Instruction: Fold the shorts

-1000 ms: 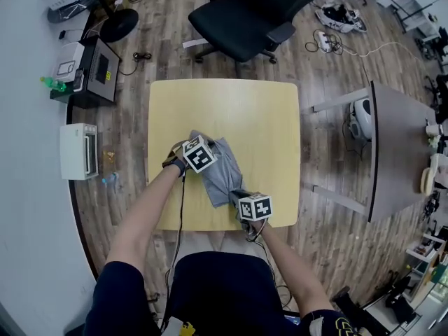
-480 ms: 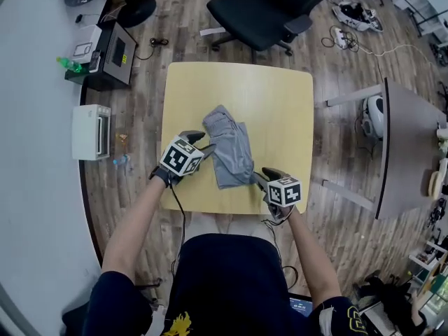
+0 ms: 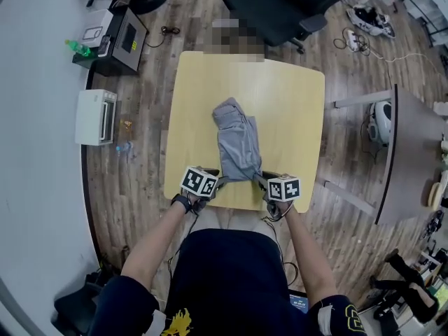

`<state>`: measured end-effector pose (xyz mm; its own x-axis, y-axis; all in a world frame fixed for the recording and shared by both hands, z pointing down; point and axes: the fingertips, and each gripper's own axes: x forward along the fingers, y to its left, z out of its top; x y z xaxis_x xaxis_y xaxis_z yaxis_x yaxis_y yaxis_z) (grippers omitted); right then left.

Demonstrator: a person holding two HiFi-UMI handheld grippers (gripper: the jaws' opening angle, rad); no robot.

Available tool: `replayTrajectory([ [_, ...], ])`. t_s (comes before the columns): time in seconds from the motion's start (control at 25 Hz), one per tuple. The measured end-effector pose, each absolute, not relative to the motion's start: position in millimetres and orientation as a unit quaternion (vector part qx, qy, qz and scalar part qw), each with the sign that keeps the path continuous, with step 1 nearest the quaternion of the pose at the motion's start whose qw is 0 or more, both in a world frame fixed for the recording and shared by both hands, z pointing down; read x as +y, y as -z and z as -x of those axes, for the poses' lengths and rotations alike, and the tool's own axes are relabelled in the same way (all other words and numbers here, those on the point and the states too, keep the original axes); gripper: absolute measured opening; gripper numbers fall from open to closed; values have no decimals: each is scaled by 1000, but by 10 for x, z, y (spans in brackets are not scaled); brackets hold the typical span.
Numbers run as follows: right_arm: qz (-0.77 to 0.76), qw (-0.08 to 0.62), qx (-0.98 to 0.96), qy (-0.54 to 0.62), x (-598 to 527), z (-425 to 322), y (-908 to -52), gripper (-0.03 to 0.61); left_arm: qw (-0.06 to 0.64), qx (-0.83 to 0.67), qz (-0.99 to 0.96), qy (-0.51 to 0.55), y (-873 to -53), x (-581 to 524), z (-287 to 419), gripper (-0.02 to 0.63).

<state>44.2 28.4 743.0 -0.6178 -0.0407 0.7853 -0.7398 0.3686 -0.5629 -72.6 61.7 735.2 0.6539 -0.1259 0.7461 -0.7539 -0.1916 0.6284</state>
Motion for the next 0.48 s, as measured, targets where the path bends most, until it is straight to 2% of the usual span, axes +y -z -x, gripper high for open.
replayTrajectory([
  [0.08, -262, 357, -747, -496, 318, -453, -7456, 90, 563, -311, -713, -278, -7369, 638, 753, 177],
  [0.12, -263, 359, -747, -494, 324, -455, -7459, 71, 566, -312, -711, -277, -7380, 642, 754, 141],
  [0.16, -261, 358, -747, -496, 330, -442, -7452, 63, 570, -311, -708, -276, -7386, 644, 738, 57],
  [0.2, -259, 357, -747, -498, 334, -426, -7437, 58, 576, -307, -707, -273, -7382, 644, 708, 14],
  [0.48, -247, 358, -751, -496, 328, -377, -7290, 40, 581, -298, -711, -261, -7258, 632, 705, 14],
])
